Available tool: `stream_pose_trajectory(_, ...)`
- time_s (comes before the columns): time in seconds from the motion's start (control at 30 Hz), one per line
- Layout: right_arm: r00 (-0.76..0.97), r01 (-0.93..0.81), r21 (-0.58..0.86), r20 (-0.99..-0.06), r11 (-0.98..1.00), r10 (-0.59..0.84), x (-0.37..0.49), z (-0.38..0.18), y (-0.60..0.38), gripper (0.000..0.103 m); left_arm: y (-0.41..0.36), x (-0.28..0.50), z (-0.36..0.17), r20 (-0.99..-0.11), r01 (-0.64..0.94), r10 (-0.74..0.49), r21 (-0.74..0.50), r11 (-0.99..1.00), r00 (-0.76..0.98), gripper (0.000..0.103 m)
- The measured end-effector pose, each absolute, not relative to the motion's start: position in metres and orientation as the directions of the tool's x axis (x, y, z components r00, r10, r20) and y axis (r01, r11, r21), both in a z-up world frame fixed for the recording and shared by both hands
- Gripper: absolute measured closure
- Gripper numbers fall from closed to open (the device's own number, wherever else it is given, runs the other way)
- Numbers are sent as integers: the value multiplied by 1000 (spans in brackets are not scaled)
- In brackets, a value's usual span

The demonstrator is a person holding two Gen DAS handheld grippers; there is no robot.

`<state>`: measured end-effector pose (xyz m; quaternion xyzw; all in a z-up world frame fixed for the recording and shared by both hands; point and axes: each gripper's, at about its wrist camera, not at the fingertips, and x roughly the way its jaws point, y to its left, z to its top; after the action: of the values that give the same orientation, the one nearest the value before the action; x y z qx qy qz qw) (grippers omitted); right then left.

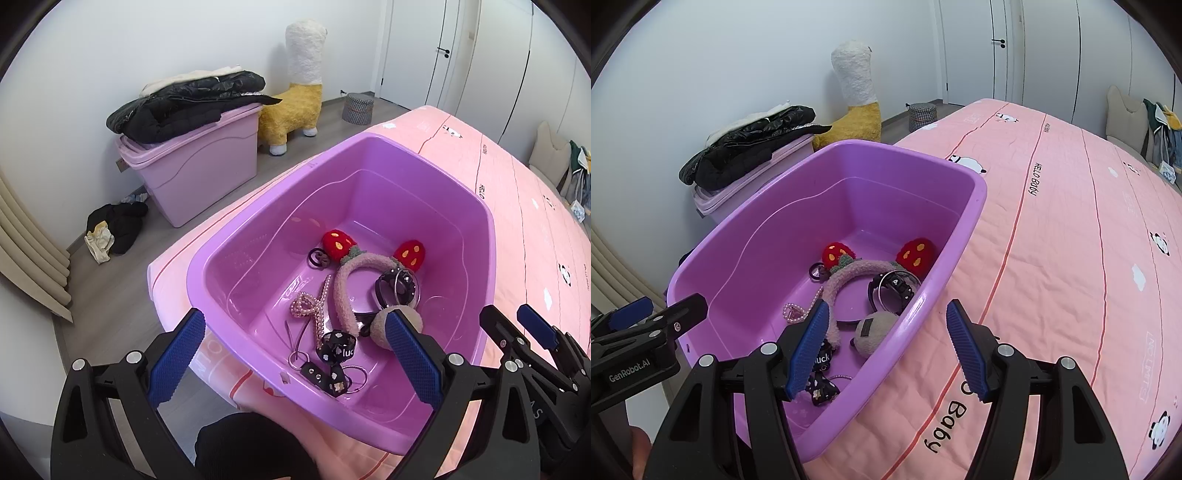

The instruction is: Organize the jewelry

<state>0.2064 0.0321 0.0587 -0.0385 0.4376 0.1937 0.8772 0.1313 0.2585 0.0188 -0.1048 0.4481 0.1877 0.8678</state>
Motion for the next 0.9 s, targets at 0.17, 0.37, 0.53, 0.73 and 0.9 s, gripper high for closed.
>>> stream_pose_trajectory(0.17, 542, -373, 100, -783, 922, 305, 206, 59, 32, 40, 258, 130, 17, -817, -422, 236, -10, 906, 526, 7)
stream_pose_trajectory(0.37, 541, -374, 100, -784, 922, 304, 206, 59, 31, 40, 258, 130, 16, -817, -423, 235, -12, 906, 526, 7)
stream_pose_trajectory(0.53, 542, -375, 99, -784, 922, 304, 206, 59, 31, 40, 258, 130, 16, -818, -423, 235, -12, 906, 526, 7)
stream_pose_trajectory(0.73, 541, -374, 99, -784, 922, 304, 206, 58, 31, 40, 257, 130, 16, -817, -423, 234, -12, 906, 526, 7)
stream_pose_trajectory(0.9, 542, -374, 99, -784, 922, 304, 206, 58, 31, 40, 259, 130, 15, -816, -417, 232, -11, 909, 530, 7)
